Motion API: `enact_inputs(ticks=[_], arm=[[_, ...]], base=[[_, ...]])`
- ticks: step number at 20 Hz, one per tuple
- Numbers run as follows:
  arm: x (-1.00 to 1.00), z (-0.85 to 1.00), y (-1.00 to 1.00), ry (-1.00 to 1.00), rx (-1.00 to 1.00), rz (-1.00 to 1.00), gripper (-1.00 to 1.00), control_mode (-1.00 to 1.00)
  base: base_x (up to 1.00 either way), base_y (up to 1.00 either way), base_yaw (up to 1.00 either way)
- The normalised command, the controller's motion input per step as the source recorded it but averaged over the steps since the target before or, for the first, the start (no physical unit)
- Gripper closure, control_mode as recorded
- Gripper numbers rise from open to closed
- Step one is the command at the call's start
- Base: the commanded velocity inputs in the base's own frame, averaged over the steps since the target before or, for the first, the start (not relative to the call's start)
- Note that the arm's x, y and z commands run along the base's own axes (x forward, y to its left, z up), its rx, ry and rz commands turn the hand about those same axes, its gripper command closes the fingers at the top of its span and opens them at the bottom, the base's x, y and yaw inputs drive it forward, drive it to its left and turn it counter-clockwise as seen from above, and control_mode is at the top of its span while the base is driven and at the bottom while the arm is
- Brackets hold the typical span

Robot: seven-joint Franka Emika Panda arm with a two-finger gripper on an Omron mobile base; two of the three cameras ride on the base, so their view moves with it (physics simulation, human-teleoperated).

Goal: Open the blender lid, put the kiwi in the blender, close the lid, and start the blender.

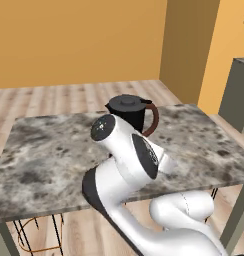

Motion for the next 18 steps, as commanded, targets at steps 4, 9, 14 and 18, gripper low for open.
enact_inputs(ticks=[4, 9, 14, 18], arm=[[0.00, -1.00, 0.32, 0.05, -0.36, -0.37, -1.00, -1.00], [0.03, -0.88, 0.04, 0.02, -0.20, -0.25, -1.00, -1.00], [0.00, -0.72, 0.00, -0.03, -0.11, -0.16, -1.00, -1.00], [0.18, -0.47, 0.06, -0.01, -0.05, -0.12, -1.00, -1.00]], base=[[0.00, 0.00, 0.00], [0.00, 0.00, 0.00], [0.00, 0.00, 0.00], [0.00, 0.00, 0.00]])
